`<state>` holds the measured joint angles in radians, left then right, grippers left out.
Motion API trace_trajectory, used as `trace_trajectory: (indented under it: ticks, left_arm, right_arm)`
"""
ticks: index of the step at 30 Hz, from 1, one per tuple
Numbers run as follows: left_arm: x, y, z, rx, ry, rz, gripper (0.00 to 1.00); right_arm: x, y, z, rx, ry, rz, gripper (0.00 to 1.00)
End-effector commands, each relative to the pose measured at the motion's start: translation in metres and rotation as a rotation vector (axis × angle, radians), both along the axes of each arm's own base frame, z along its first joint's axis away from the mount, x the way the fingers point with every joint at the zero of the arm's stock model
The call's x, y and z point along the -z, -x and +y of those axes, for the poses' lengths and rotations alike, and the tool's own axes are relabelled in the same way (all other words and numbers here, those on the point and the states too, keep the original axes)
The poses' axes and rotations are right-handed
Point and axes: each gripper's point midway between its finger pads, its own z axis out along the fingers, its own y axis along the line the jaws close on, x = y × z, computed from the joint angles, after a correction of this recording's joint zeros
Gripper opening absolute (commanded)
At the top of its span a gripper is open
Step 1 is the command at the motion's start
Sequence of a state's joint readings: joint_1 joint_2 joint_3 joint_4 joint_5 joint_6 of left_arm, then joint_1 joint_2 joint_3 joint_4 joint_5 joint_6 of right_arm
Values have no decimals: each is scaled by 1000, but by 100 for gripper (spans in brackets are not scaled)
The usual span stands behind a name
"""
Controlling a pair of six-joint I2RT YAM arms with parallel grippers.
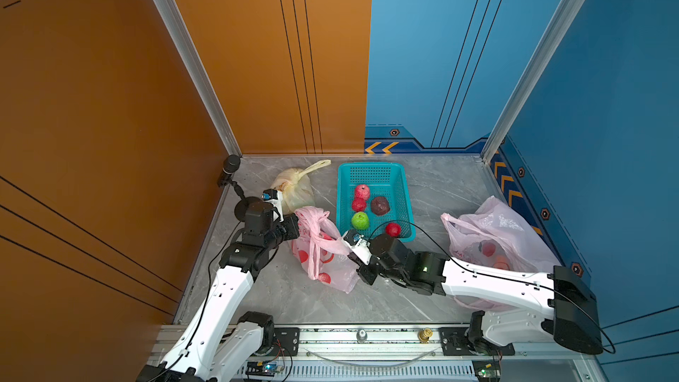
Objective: Untie the knot of a plastic bag & take out the apple
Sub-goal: Untie the plastic bag at the center of the board.
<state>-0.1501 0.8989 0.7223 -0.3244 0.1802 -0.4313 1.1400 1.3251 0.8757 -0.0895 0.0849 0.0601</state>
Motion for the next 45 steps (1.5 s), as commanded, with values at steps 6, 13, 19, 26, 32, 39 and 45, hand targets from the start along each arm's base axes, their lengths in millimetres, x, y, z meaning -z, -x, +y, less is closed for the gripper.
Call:
trace_trajectory:
  ticks: [6, 13, 19, 26, 32, 39, 45]
  left_arm:
    - [-6, -16, 36, -138, -15, -74, 0]
    - [-3, -19, 37, -103, 34, -66, 0]
    - [0, -20, 3, 37, 51, -39, 0]
    - [0, -15, -21, 129, -11, -6, 0]
    - [-1, -14, -26, 155, -23, -1, 0]
    - [2, -12, -27, 164, -31, 4, 0]
    - [12, -11, -18, 131, -66, 23, 0]
  right_arm:
    - [46, 4, -51, 84, 221, 38, 0]
    - [22, 5, -47, 60, 126, 95, 0]
    - [-51, 17, 3, -107, -34, 117, 37]
    - [-79, 13, 50, -201, 46, 77, 60]
    - [-32, -19, 56, -130, 357, 42, 61]
    - [-14, -35, 58, -47, 436, -11, 56]
    - [-30, -23, 61, -78, 351, -10, 8]
